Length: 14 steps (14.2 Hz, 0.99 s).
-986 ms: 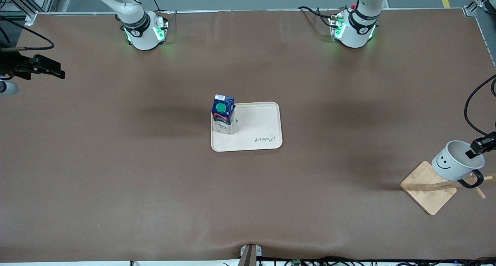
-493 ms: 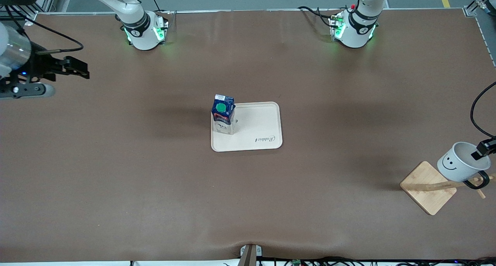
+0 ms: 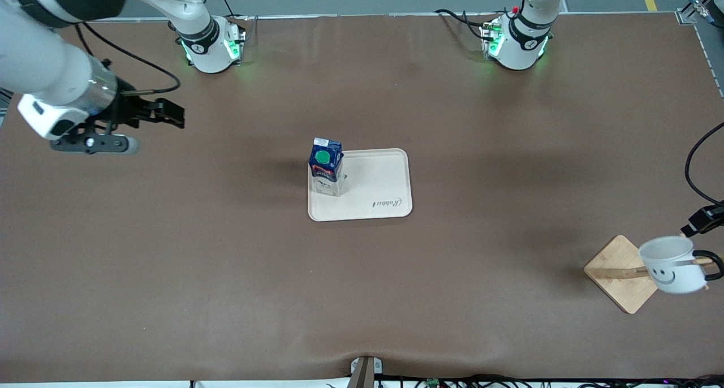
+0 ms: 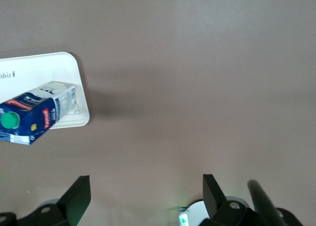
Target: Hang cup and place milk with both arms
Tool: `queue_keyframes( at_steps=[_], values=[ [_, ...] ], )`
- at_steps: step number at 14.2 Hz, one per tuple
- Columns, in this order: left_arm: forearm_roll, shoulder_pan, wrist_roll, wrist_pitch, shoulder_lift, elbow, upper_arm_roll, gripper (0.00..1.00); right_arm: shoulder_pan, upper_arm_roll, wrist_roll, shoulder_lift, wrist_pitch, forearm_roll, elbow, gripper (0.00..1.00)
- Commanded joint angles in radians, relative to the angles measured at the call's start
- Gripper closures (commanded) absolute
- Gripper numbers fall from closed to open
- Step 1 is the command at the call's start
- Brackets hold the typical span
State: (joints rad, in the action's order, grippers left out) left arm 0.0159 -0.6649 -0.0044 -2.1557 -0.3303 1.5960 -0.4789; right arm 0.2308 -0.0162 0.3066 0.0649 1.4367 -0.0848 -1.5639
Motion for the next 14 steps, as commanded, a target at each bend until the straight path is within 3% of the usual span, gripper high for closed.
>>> queue_keyframes(
  at_steps=[1, 3, 5, 9, 14],
  values=[
    [0.007, 0.005, 0.006, 0.052, 0.019, -0.028, -0.013, 0.00, 0.088, 0.009, 0.138, 0.006, 0.045, -0.022, -0.013, 0.00],
    [0.006, 0.017, 0.003, 0.136, 0.043, -0.062, -0.023, 0.00, 0.172, 0.010, 0.318, 0.019, 0.149, -0.024, -0.056, 0.00],
    [-0.011, 0.024, 0.001, 0.244, 0.063, -0.102, -0.032, 0.00, 0.212, 0.010, 0.359, 0.048, 0.220, -0.026, -0.083, 0.00],
    [-0.106, 0.024, -0.003, 0.368, 0.132, -0.110, -0.118, 0.00, 0.327, 0.009, 0.576, 0.154, 0.390, -0.036, -0.084, 0.00],
    [-0.192, 0.022, 0.009, 0.493, 0.181, -0.139, -0.167, 0.00, 0.432, 0.010, 0.621, 0.263, 0.485, -0.027, -0.082, 0.00]
  ],
)
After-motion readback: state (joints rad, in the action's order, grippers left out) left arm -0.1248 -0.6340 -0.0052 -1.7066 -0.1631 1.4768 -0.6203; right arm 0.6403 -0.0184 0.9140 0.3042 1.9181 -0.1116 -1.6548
